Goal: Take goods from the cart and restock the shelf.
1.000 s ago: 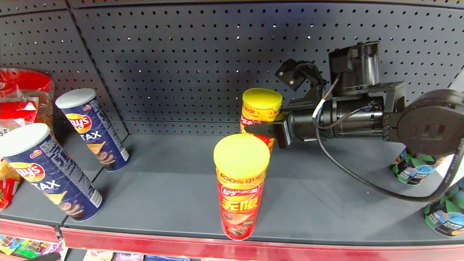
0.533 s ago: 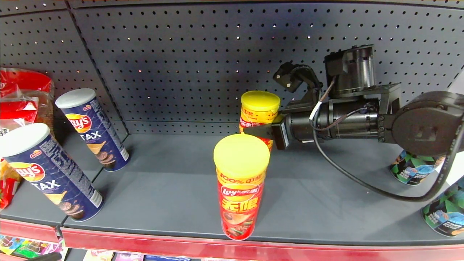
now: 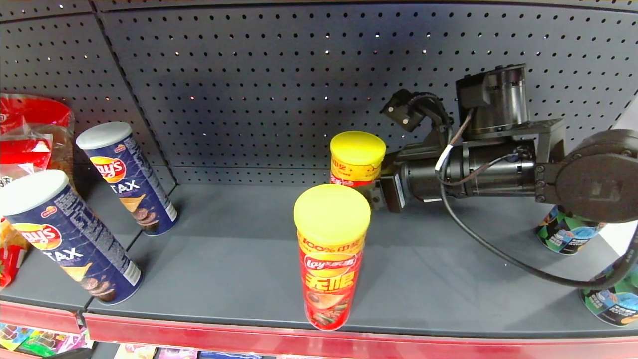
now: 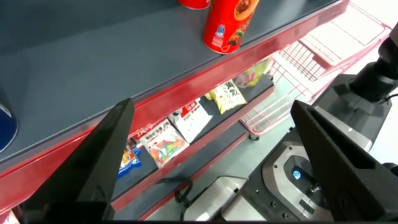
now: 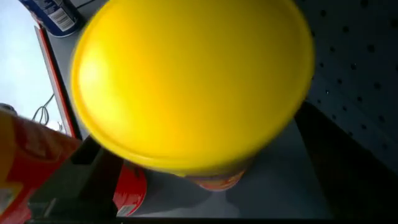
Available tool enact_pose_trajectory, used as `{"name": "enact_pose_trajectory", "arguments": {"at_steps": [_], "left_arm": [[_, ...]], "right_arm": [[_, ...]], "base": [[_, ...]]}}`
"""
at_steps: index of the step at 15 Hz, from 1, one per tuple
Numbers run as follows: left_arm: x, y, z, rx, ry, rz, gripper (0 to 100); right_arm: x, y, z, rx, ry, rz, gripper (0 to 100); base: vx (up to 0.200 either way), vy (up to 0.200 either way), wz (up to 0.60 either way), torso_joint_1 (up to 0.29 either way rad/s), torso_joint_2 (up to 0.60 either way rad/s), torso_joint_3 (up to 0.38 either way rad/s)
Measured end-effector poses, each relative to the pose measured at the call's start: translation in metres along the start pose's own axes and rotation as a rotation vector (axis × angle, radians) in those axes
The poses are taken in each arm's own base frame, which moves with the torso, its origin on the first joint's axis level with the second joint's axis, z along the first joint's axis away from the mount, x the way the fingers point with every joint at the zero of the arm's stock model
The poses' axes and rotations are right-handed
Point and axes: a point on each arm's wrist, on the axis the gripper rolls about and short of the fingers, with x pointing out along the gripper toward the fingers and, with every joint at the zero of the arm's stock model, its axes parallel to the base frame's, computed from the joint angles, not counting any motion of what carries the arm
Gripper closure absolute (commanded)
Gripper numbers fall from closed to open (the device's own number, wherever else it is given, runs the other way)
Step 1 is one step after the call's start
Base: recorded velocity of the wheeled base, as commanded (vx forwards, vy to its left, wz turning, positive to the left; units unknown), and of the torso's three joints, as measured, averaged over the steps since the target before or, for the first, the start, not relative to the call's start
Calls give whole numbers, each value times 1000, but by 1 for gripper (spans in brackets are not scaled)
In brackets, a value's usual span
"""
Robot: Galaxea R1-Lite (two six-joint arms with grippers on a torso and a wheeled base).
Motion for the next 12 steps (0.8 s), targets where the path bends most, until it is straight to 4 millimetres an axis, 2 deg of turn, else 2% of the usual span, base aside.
{"name": "enact_pose_trajectory", "arguments": {"at_steps": [2, 5, 8, 12], "left_arm": [[4, 1, 1, -7, 23, 3, 0], [14, 3, 9, -20, 64, 12, 0], [28, 6, 19, -35, 122, 22, 0], [61, 14, 36, -53, 234, 34, 0]], "right_arm": [[-11, 4, -3, 8, 5, -6, 0], [-37, 15, -18, 30, 32, -31, 0], [-74, 31, -38, 40, 48, -54, 0], [-144, 59, -62, 15, -28, -74, 0]], "base": [[0, 0, 0, 0, 0, 0], [0, 0, 0, 0, 0, 0], [0, 0, 0, 0, 0, 0], [0, 0, 0, 0, 0, 0]]}}
